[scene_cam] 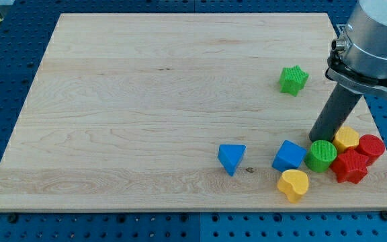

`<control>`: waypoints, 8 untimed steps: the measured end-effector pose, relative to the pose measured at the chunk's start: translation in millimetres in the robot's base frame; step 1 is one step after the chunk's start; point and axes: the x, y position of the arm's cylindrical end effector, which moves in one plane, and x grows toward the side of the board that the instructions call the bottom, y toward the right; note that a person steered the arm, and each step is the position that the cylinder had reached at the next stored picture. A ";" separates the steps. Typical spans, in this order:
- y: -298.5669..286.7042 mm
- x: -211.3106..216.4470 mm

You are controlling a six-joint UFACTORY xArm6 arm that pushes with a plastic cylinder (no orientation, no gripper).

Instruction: Move the green star to the top of the green circle

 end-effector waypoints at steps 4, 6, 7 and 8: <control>-32.4 -49.5; -63.9 -113.2; -68.0 -137.1; -58.3 -147.7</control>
